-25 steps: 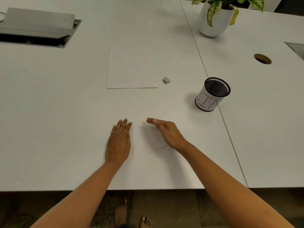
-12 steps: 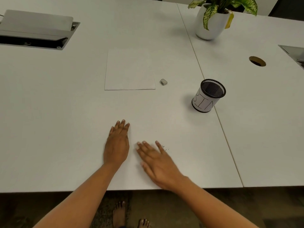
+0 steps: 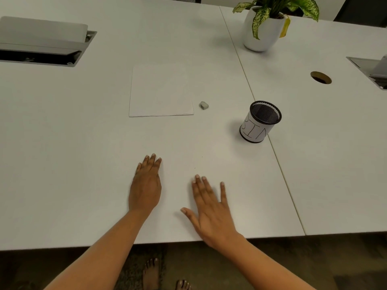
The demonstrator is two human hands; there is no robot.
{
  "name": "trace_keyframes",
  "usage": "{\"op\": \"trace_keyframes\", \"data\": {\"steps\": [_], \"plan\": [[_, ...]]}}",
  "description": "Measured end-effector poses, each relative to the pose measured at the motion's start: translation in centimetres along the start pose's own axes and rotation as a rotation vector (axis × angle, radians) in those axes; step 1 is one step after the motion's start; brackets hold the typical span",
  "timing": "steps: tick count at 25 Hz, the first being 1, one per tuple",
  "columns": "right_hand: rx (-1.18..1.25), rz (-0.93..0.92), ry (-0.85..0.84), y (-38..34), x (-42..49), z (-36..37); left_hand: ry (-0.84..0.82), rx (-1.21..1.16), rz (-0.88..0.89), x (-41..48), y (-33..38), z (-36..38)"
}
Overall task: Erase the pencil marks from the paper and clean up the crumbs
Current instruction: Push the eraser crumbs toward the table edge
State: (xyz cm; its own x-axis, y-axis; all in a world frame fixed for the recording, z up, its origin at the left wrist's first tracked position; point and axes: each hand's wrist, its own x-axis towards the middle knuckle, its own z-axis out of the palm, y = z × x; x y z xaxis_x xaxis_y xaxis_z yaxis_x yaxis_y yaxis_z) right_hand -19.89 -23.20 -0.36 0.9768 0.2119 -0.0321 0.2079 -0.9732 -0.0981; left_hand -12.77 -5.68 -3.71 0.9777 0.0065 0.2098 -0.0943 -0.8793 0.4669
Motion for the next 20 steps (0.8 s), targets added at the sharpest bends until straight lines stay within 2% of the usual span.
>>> {"op": "trace_keyframes", "data": {"steps": [4,8,11,15,17,20], "plan": [[0.004,-0.131,-0.053,-3.9,0.1,0.5,-0.018,0.006,-0.01,0.1,0.1,0.0],[-0.035,-0.026,-0.061,-1.4,-0.4,0.8,0.003,-0.003,0.009,0.0,-0.1,0.1],[-0.01,0.047,-0.008,0.4,-0.2,-0.3,0.001,0.004,0.005,0.0,0.0,0.2],[0.16,-0.104,-0.037,-0.4,2.8,-1.2,-0.016,0.021,0.002,0.0,0.2,0.1],[0.13,-0.145,-0.069,-1.2,4.4,-0.5,-0.04,0.025,-0.004,-0.1,0.3,-0.1],[0.039,0.051,-0.032,-0.9,5.0,0.4,-0.025,0.022,0.009,-0.1,0.3,-0.1]]}}
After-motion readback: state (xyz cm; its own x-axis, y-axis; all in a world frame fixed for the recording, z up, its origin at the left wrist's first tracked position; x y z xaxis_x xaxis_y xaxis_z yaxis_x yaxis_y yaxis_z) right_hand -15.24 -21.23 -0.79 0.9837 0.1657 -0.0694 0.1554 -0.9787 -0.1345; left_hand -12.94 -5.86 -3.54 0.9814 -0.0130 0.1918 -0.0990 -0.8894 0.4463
